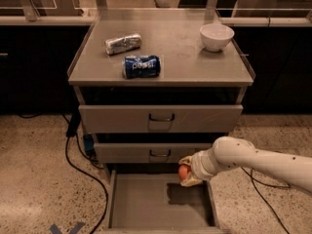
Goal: Pick apple from bottom drawer and place on counter
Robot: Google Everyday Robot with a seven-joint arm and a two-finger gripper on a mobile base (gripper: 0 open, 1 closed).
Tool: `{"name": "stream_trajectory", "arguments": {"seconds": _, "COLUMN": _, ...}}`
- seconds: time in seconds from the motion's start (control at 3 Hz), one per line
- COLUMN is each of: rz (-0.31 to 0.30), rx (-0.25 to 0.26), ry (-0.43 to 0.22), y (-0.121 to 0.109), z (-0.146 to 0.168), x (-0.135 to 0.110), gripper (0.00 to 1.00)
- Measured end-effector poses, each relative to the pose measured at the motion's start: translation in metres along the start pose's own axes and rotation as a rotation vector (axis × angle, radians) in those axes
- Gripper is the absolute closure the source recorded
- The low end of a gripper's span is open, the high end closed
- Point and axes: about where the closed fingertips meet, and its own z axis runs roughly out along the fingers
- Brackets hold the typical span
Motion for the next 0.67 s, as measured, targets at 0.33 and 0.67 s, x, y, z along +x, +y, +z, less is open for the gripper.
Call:
{"name": "stream_trajectory", "arguments": {"seconds": 0.33, "rz": -0.006, "rx": 0.010, "ry": 0.014, "y": -0.013, "z": -0.046, "x": -0.035, "gripper": 1.00}}
{"name": "stream_trajectory", "arguments": {"seconds": 0.67, "rz": -0.021, "rx": 0.041, "ry": 0.047, "y": -0.029, "z": -0.098, "x": -0.067, "gripper": 1.00}}
